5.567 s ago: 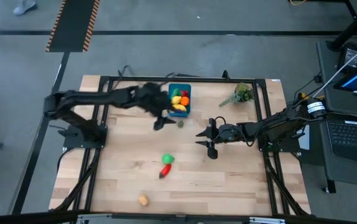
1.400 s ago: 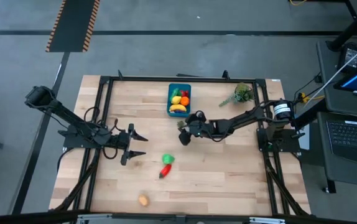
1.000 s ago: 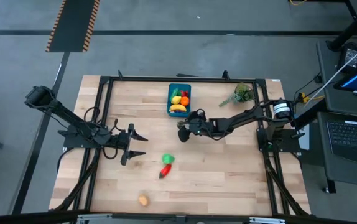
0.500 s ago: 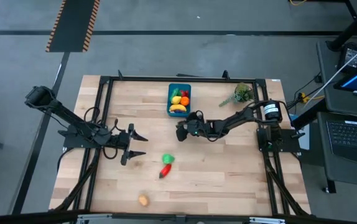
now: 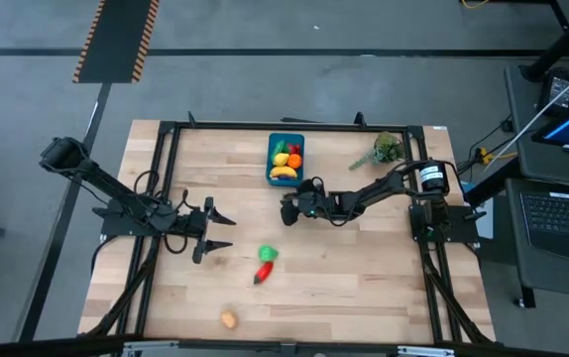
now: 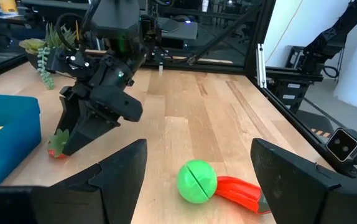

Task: Pick and placing Produce into tupperware
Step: Put the strawberry into the blue bin, then put the pear into the blue bin

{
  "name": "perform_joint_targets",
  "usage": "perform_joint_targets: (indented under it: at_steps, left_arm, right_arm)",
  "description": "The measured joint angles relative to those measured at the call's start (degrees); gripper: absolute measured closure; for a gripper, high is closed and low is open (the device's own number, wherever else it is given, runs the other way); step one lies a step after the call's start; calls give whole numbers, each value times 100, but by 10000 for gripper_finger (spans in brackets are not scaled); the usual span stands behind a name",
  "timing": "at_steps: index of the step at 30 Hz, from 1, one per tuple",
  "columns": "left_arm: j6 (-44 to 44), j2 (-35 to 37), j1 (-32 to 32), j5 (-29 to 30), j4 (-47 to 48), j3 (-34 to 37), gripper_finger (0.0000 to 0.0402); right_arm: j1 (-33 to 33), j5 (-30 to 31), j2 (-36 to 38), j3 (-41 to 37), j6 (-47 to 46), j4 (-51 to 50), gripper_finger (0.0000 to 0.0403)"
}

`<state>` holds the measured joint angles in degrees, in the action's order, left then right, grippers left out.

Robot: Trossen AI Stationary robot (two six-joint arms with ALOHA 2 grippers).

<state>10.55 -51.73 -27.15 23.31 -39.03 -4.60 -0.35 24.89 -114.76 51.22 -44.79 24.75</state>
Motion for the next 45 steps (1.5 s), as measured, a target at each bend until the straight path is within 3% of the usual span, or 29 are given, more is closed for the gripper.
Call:
perform_joint_targets:
  at_steps: [7,24,35,40,45]
  left_arm:
    - [2,-1,0,-1,0,0,121]
    - [4,-1,-1,0,0,0,121]
    - [4,-1,-1,-2,0,0,121]
    - [4,0,-1,0,0,0,121]
    - [13,1,-1,0,0,0,121]
  right_arm:
    - [-70,27,-2,0,-16,-9,158]
    - [-67,-112,-2,2,25,-10,325]
    - [-54,-347,0,7,161,-15,349]
    - [38,-499,-9,0,194,-63,398]
    - [50,-801,-8,0,84,-79,389]
